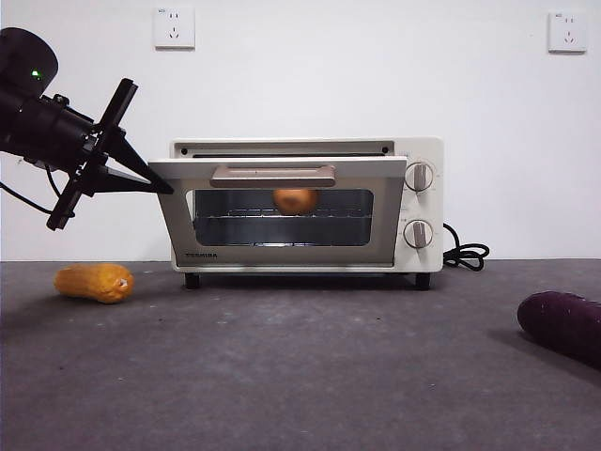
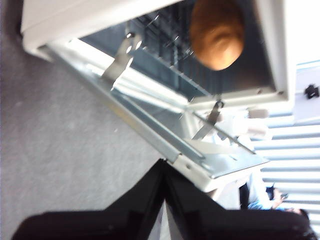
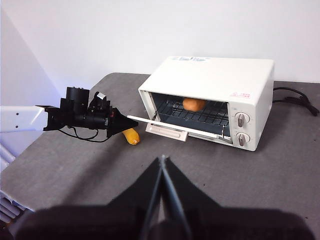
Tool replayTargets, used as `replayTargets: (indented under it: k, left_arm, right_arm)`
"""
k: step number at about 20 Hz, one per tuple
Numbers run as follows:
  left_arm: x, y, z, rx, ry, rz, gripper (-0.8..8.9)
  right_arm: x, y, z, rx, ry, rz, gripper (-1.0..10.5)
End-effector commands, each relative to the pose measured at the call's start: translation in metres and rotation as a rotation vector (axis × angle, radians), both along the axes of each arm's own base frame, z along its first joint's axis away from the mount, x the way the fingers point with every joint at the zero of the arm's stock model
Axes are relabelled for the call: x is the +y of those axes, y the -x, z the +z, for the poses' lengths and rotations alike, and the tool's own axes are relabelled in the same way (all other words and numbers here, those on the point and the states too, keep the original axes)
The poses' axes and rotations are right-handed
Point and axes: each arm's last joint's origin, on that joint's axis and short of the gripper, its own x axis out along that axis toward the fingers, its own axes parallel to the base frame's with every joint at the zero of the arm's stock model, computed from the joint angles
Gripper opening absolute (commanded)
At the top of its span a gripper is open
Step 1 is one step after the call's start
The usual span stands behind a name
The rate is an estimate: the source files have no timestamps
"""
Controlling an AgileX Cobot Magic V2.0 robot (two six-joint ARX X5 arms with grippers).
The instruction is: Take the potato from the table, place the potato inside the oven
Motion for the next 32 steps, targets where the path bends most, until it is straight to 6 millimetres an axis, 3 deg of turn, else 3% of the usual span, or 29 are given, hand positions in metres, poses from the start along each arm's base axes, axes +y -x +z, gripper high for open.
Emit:
replayTargets:
  k: [1, 20, 25, 32]
  left_arm:
    - [0.001, -0.002, 0.003, -0.001, 0.038, 0.027, -0.06]
    - [0.005, -0.021, 0.036, -0.188, 0.07, 0.263, -0.06]
    - [0.005, -0.025, 0.048, -0.222, 0.083, 0.24, -0.06]
    - [-0.001, -0.02, 0.049, -0.202, 0.125, 0.066, -0.06]
  right_arm:
    - [-0.001, 0.001, -0.003, 0.025, 0.011, 0.002, 0.0]
    - [0.0, 0.001, -0.004, 0.024, 0.015, 0.003, 0.0]
    - [0.0, 0.0, -0.004, 0.024, 0.018, 0.003, 0.0]
    - [0.002, -0.002, -0.006, 0.029, 0.034, -0.007, 0.0]
